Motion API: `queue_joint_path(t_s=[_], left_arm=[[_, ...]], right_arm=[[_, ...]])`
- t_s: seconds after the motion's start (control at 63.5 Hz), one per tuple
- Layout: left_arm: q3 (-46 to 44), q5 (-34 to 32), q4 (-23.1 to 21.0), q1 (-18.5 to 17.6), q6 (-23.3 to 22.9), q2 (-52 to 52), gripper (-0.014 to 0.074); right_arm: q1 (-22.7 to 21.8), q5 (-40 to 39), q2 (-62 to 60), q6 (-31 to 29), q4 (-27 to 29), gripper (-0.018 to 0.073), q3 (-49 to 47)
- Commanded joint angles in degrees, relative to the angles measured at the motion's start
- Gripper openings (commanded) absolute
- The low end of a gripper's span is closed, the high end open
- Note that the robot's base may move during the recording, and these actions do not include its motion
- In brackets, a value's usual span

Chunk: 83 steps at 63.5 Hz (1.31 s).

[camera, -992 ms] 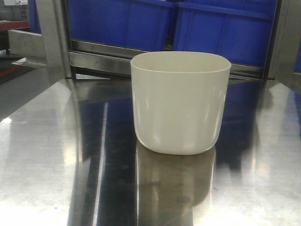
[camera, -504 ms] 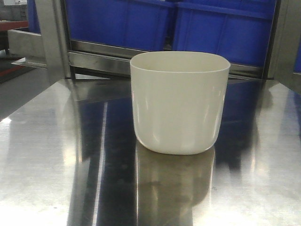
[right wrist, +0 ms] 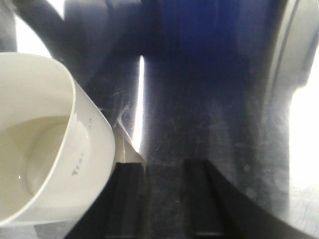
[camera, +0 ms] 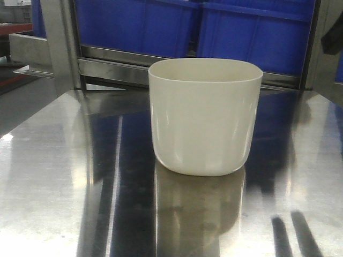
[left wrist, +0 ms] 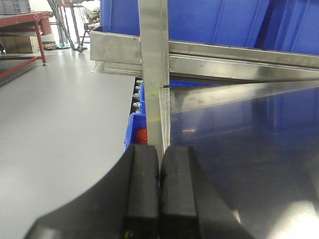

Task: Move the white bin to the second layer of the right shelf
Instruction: 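Lower the right gripper onto the rim of the white bin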

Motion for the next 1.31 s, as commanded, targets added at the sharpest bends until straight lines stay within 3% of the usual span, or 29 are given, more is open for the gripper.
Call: queue_joint_path(t_s=[0.0, 0.142, 0.268, 0.378, 0.551, 0.756, 1.292], left_arm=[[2.1, -5.0, 0.0, -0.2, -0.2, -0.9, 0.0085], [2.1, -5.0, 0.0, -0.2, -0.2, -0.9, 0.0085], [2.1, -5.0, 0.0, -0.2, -0.2, -0.9, 0.0085], [2.1, -5.0, 0.0, -0.2, -0.2, -0.9, 0.0085], [2.1, -5.0, 0.0, -0.2, -0.2, -0.9, 0.0085], [2.1, -5.0, 0.0, -0.2, -0.2, -0.9, 0.0085], [2.1, -5.0, 0.0, -0.2, -0.2, -0.9, 0.0085]], right_arm=[[2.1, 1.7, 2.4, 4.1, -3.5, 0.0386, -7.0], [7.2, 12.1, 7.7, 10.3, -6.9, 0.0386, -15.3], [11.3, 25.8, 13.5, 16.0, -10.4, 0.0386, -23.5], [13.8, 30.4, 17.1, 17.1, -10.7, 0.0386, -29.0], [17.5, 30.5, 20.2, 17.1, -10.7, 0.0386, -34.1], [17.7, 30.4, 23.2, 17.1, -10.3, 0.0386, -34.4], [12.9, 29.6, 23.9, 16.8, -9.1, 0.0383, -33.9]])
